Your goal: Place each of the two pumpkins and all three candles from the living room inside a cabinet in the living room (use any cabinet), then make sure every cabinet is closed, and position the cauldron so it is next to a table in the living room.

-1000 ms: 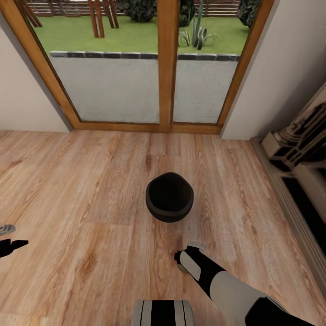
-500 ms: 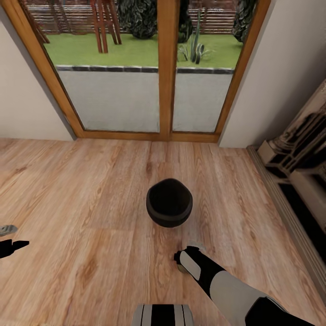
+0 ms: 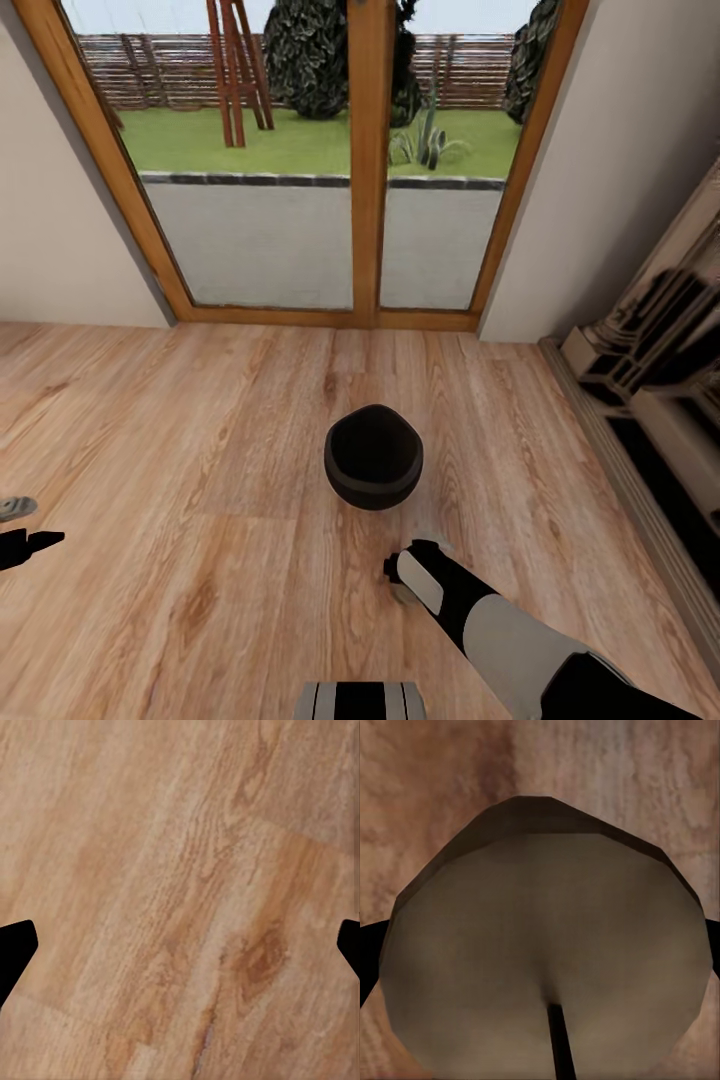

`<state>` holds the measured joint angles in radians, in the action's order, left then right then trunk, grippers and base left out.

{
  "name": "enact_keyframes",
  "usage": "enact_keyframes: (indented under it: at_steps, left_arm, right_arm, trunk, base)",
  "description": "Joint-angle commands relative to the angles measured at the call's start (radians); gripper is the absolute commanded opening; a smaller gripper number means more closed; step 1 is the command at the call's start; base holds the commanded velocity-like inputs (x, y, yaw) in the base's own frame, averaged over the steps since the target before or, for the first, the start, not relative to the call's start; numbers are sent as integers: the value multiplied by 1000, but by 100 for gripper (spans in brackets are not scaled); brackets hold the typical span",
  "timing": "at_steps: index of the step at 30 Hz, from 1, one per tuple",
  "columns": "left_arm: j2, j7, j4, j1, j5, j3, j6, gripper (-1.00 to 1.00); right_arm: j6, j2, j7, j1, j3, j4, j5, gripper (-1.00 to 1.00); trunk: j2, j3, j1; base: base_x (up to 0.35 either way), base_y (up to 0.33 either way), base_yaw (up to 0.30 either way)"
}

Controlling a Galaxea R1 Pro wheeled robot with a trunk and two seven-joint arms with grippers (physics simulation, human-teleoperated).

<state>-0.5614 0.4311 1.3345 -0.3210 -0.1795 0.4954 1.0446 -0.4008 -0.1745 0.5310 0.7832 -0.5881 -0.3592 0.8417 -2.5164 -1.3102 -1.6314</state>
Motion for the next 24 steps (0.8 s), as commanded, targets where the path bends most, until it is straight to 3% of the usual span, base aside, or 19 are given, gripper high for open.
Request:
enact_keyframes:
  at_steps: [1,9,17,24]
  left_arm:
    - [0,0,0,0,0,0,0,100]
    - [1,0,0,0,0,-2,0,100]
    - [3,-2,-6,0,-1,-53,-1,100]
    - [22,-9,-48,-2,0,-65,-5,100]
  right_arm:
    - [1,0,0,0,0,0,5,-100]
    - [-5,0,1,1,1,0,9,-100]
    - [-6,0,1,1,1,0,10,-100]
    - [-7,0,0,1,2,0,14,-100]
  trunk:
    - [0,4,0]
    - [2,35,4]
    - [4,66,8]
    - [6,93,11]
  base:
    - [0,0,0]
    - [-115,0,0]
    - [-15,0,0]
    - [0,0,0]
